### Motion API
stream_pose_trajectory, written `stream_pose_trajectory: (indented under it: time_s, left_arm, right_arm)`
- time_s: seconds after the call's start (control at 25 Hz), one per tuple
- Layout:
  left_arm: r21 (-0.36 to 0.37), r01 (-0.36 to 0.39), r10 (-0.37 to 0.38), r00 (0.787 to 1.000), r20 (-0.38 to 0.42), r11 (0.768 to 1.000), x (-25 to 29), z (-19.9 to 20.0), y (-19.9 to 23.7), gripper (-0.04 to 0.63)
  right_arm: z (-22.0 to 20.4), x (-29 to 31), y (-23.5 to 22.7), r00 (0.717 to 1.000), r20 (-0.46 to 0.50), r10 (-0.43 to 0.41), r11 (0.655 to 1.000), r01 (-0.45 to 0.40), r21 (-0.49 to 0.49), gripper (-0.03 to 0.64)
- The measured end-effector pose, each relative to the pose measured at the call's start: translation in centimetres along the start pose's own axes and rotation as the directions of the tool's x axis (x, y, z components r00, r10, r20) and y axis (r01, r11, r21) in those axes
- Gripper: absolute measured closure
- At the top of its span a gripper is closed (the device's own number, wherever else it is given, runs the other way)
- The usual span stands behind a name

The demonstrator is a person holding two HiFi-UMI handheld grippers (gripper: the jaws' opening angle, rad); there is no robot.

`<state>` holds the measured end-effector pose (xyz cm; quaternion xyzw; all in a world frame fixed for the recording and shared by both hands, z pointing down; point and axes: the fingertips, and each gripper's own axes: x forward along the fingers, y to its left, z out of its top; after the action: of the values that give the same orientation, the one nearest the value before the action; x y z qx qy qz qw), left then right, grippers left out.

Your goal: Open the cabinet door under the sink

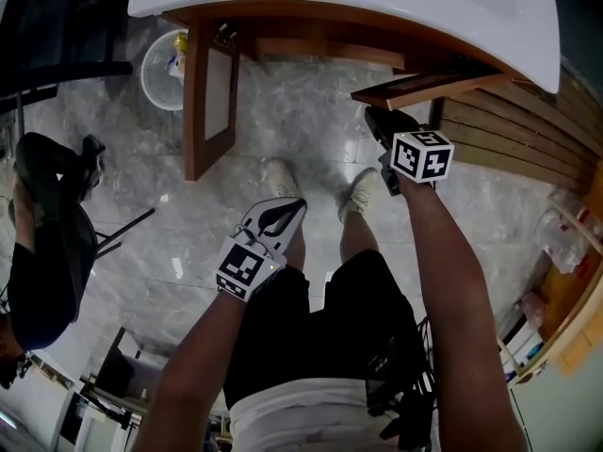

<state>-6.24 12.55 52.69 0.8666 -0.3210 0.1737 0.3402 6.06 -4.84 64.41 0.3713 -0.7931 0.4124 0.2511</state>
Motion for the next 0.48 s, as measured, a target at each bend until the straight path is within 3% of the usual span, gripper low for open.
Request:
stream_pose_trajectory:
  time_s: [0.48]
  left_arm:
    - [-0.023, -0.042, 0.042, 0.999, 0.0, 0.999, 2.5, 0.0, -5.0, 0.586]
  right_arm:
    - [-2.9, -2.6, -0.5, 0.993, -0.097, 0.072, 0.99, -0.083, -0.117, 0.528]
